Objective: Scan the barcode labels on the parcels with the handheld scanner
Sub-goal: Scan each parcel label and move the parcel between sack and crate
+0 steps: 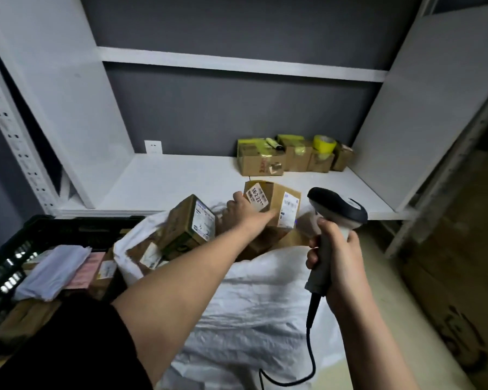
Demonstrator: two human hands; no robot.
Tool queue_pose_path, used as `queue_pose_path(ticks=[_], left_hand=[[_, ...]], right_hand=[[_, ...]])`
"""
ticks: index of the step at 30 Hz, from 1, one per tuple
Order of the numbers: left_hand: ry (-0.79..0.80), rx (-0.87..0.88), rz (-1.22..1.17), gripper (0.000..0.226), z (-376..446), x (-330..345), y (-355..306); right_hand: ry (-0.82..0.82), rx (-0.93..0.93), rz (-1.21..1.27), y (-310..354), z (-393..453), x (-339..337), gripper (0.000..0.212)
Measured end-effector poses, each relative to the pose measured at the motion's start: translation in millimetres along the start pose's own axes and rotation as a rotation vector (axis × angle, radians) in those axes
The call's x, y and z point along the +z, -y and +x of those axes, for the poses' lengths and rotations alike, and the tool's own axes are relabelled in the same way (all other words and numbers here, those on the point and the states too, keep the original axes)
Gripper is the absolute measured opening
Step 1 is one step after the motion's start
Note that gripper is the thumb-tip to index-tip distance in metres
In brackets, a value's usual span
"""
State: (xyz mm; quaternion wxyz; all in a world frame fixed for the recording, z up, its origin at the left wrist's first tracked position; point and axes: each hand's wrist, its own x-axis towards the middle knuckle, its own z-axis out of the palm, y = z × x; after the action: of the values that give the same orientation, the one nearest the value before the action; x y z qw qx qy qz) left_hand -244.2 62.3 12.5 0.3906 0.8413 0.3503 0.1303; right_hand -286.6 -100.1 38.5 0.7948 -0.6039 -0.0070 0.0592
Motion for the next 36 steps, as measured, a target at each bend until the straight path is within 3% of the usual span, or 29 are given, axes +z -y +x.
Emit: queue_pose_path(ticks=[5,9,11,14,15,20,24,27,30,32,36], left_hand=[[0.251,0.082,0.266,0.115,3.2,7.9,14.3],[0.27,0.068,0.131,0.109,6.0,-16.6,25.2],[0.178,0.133,0.041,0.084,9.7,-39.1,34.7],[0.003,0.205,-0.113,0.023,17.9,-91.3,68.4],[-0.048,0.194,-0.145,0.018,20.2,-109.5,83.9],[-0.263,0.033,-0.015,0.016,25.6,-200.0,181.1],[-0.283,-0.132,0.127,0.015,21.4,-253.9,262.8],[-0.224,-0.221,0.233,0.014,20.4,-273.1,315.2],[-0.064,-0.275,0.306,0.036,34.6,-268.6,367.9],[0.02,-0.268,0.307,0.055,54.0,-252.8,390.7],[0.076,-0.152,0.25,0.071,87.9,-213.4,393.9]], right_hand=[[0.012,0.013,0.043,0.1,2.8,0.2,0.021],[0.088,0.031,0.016,-4.2,-4.1,15.0,0.024],[0.149,0.048,0.033,-7.4,-9.7,27.7,0.025],[0.275,0.077,0.024,-16.3,-25.0,58.5,0.023],[0.326,0.089,0.022,-21.2,-30.8,70.2,0.022],[0.563,0.157,-0.066,-56.4,-64.9,138.4,0.02],[0.65,0.216,-0.144,-93.9,-87.2,195.8,0.02],[0.679,0.241,-0.202,-126.1,-97.3,234.1,0.021],[0.662,0.251,-0.23,-163.2,-105.5,264.9,0.019],[0.609,0.248,-0.228,-190.1,-107.4,279.0,0.018],[0.479,0.219,-0.213,-220.6,-104.0,289.9,0.02]])
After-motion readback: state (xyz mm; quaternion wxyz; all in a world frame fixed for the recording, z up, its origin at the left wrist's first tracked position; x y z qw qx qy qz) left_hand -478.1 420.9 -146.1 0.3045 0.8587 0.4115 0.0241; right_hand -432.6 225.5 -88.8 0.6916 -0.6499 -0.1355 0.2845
